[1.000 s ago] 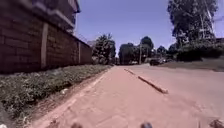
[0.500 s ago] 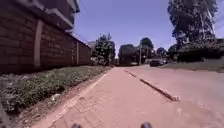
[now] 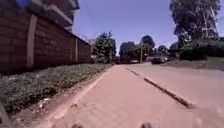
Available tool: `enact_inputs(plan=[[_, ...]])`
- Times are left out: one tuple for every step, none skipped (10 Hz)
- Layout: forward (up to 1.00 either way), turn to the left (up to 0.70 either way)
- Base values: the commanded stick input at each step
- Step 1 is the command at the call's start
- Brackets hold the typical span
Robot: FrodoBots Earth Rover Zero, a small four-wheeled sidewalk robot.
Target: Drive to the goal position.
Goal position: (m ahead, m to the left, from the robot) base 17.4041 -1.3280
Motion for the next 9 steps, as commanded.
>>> enact_inputs(plan=[[0.85,0.0],[0.85,-0.12],[0.85,-0.29],[0.85,-0.23],[0.85,-0.08],[0.85,0.0],[0.85,0.0],[0.85,0.0],[0.85,0.0]])
